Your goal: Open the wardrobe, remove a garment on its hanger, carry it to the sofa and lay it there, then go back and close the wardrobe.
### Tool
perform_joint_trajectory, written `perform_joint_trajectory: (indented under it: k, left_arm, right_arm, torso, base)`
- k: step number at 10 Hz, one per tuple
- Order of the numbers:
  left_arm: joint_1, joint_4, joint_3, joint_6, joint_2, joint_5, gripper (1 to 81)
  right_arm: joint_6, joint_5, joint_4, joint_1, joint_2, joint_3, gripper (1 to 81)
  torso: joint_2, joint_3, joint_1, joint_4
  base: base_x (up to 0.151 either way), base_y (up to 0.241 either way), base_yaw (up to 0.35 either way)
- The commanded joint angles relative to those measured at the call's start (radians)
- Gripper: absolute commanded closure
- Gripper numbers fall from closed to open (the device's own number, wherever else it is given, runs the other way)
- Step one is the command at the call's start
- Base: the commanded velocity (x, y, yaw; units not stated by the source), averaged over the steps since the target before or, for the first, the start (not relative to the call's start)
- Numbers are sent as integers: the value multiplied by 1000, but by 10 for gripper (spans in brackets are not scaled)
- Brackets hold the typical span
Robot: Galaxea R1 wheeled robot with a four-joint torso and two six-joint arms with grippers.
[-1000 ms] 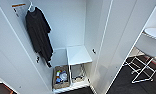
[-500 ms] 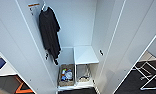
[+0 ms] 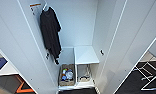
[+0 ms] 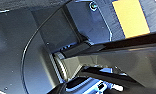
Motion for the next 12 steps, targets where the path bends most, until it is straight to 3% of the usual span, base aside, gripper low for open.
perform_joint_trajectory:
  k: [1,7,12]
  left_arm:
    - [-12,9,8,7,5,31,10]
    - [-11,-5,8,6,6,31,10]
    - [-8,-6,8,6,6,24,10]
  right_arm:
    - [-2,-62,5,10,2,3,10]
    - [-2,-62,2,19,4,3,10]
    - [-2,-62,2,16,2,3,10]
  torso:
    - [0,0,0,0]
    - [0,0,0,0]
    - [-1,1,0,0]
  base:
    - [0,0,0]
    - [0,0,0]
    - [83,0,0]
